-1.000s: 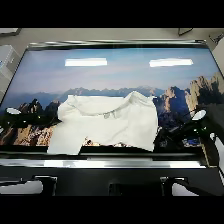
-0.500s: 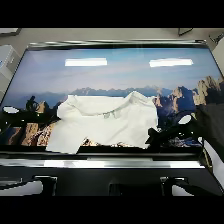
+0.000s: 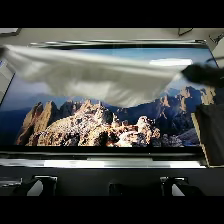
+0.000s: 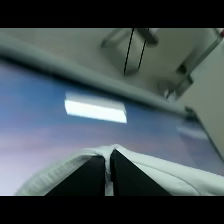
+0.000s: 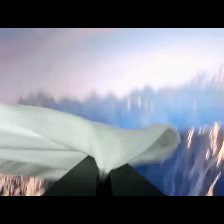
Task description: Fold the clothes and pants, and hang the long-sleeved shirts on hangers.
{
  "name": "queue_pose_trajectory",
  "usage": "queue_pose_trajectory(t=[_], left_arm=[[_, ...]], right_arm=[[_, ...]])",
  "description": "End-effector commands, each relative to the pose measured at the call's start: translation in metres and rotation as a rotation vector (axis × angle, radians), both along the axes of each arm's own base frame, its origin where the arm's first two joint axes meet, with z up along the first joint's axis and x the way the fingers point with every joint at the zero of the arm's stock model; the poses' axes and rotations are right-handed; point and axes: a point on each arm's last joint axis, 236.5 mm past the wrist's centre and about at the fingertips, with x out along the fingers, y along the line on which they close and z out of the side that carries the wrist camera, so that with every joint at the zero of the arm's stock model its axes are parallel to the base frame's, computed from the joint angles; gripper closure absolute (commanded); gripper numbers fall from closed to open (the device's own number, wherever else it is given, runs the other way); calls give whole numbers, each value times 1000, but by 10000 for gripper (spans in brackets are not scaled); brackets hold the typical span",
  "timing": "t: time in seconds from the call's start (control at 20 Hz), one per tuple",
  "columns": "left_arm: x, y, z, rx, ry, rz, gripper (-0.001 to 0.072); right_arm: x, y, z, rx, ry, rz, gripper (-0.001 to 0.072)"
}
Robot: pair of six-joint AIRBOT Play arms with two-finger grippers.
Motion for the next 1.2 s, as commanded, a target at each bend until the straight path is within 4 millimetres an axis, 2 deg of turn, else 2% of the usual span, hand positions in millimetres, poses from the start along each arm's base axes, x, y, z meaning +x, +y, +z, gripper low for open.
queue_pose_trajectory(t=[0.0,0.1,0.15,0.25,0.3,0.35,0.4,0.45,0.5,0.55,0.6,0.7,0.8,0.9,0.95,1.0,1.15], left_arm=[[-122,-32,139,85,-407,55,683],[-165,-41,163,98,-506,78,683],[-184,-40,176,89,-564,108,683],[-209,-37,195,49,-637,146,683],[-214,-38,199,42,-651,147,684],[-213,-37,202,47,-654,149,684],[-208,-35,201,47,-645,151,684],[-195,-34,194,56,-611,143,684],[-176,-35,178,85,-547,119,684],[-146,-39,149,130,-432,71,684],[-115,-40,110,139,-289,13,684],[-50,-33,14,101,15,-83,684],[9,-17,-84,6,259,-106,684],[50,-10,-180,-66,465,-119,684],[66,-10,-221,-74,543,-137,684],[80,-11,-253,-95,608,-146,684],[107,-16,-312,-148,713,-152,684]], right_arm=[[-77,-11,170,-95,-468,-102,666],[-109,-7,188,-119,-530,-109,666],[-124,-7,206,-118,-598,-124,666],[-147,-13,244,-110,-753,-174,667],[-154,-14,256,-99,-802,-190,667],[-155,-14,258,-81,-805,-194,667],[-151,-14,249,-63,-764,-189,667],[-141,-12,229,-49,-675,-176,667],[-126,-9,192,-40,-515,-154,667],[-112,-6,143,-41,-315,-120,667],[-100,-5,84,-49,-77,-85,667],[-72,-10,-13,-33,271,-52,667],[-27,-17,-97,54,468,-88,667],[17,-9,-173,198,594,-113,667],[36,-1,-202,282,634,-117,667],[55,9,-227,382,670,-122,667],[94,32,-263,652,717,-156,666]])
